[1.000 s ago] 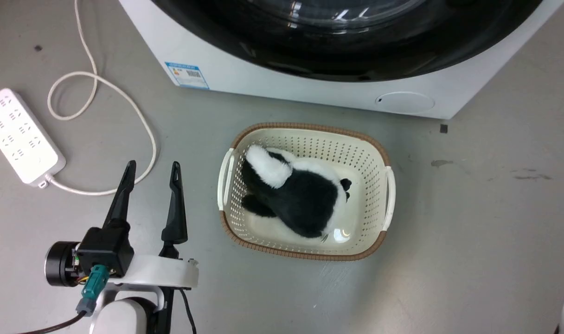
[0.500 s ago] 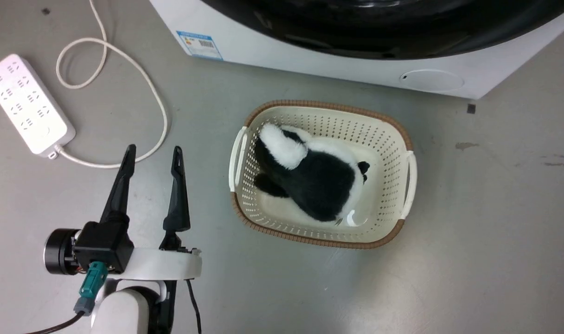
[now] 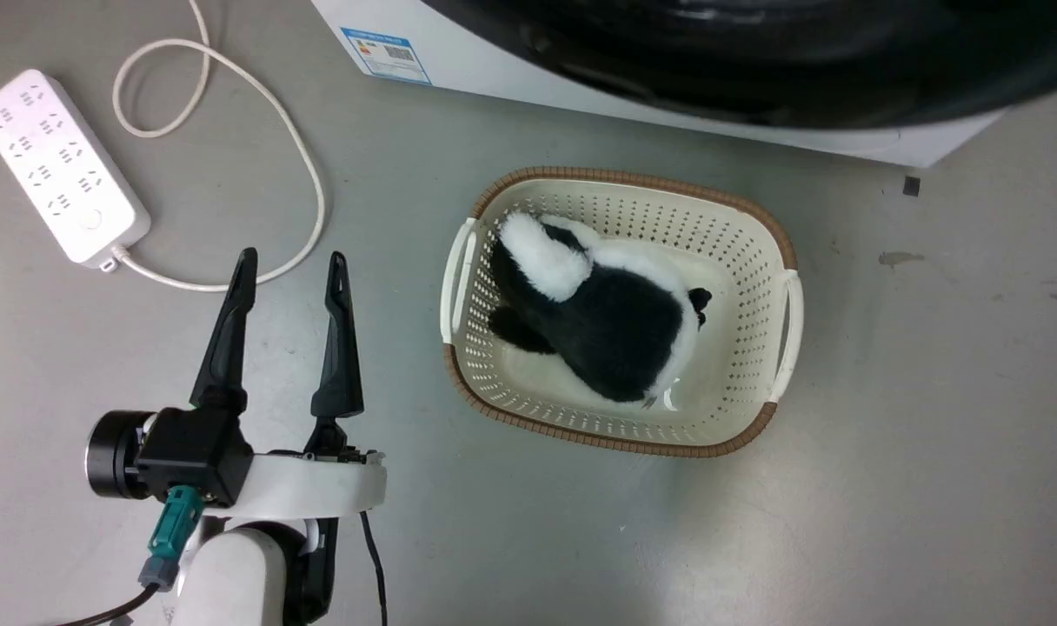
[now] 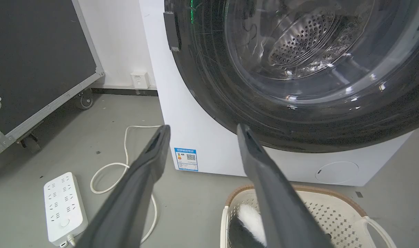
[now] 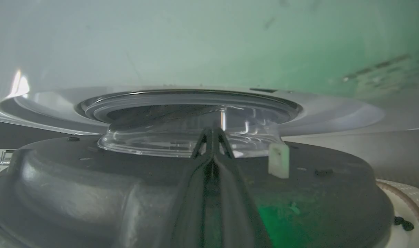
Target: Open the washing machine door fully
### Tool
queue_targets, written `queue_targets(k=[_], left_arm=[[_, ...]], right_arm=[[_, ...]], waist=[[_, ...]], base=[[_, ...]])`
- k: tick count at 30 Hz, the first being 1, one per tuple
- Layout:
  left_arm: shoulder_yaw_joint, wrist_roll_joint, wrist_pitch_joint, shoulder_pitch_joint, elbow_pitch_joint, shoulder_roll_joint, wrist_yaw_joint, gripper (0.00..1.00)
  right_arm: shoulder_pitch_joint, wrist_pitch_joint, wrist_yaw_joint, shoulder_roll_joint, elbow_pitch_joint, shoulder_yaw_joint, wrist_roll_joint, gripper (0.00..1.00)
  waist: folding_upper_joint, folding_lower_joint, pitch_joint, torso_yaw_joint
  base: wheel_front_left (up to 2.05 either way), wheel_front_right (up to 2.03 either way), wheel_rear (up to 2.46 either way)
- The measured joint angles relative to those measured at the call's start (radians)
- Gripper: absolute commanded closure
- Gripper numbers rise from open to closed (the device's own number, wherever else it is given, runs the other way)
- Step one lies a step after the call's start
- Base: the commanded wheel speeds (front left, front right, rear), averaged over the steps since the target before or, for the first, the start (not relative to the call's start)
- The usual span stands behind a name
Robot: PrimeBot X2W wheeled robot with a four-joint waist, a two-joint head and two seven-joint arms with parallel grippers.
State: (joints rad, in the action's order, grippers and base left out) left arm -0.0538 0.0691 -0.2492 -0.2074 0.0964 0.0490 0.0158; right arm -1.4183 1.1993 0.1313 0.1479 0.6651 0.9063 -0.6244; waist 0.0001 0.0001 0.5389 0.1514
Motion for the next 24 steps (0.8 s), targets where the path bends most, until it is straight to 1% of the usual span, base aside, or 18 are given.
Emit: queue_targets(k=[3,9,12,14,17,24], left_arm=[[-0.002,0.011,-0.007,0.0,-0.002,0.0,0.006,0.0],[-0.016,0.016,-0.007,0.002,-0.015,0.0,0.009,0.0],[-0.021,0.021,-0.007,0.006,-0.023,0.0,0.009,0.0],[-0.021,0.021,-0.007,0.019,-0.027,0.0,0.009,0.0],[-0.022,0.02,-0.007,0.043,-0.036,0.0,0.01,0.0],[-0.024,0.019,-0.007,0.079,-0.058,0.0,-0.01,0.0]], right_arm=[[0.025,0.057,0.0,-0.028,-0.042,0.023,0.012,1.0],[0.161,0.153,0.0,-0.077,-0.161,0.033,0.025,1.0],[0.234,0.201,0.0,-0.089,-0.219,0.033,0.018,1.0],[0.284,0.223,0.0,-0.088,-0.232,0.025,-0.005,1.0],[0.354,0.224,0.0,-0.087,-0.206,-0.025,-0.06,1.0],[0.488,0.177,0.0,-0.09,-0.126,-0.207,-0.244,1.0]], waist=[[0.0,0.0,-0.014,0.003],[0.0,-0.0001,-0.063,-0.001],[0.0,-0.0001,-0.095,-0.005],[0.0,-0.0002,-0.119,-0.008],[0.0,-0.0002,-0.155,-0.015],[0.0,-0.0002,-0.234,-0.034]], base=[[0.0,0.0,0.0],[0.0,0.0,0.0],[0.0,0.0,0.0],[0.0,0.0,0.0],[0.0,0.0,0.0],[0.0,0.0,0.0]])
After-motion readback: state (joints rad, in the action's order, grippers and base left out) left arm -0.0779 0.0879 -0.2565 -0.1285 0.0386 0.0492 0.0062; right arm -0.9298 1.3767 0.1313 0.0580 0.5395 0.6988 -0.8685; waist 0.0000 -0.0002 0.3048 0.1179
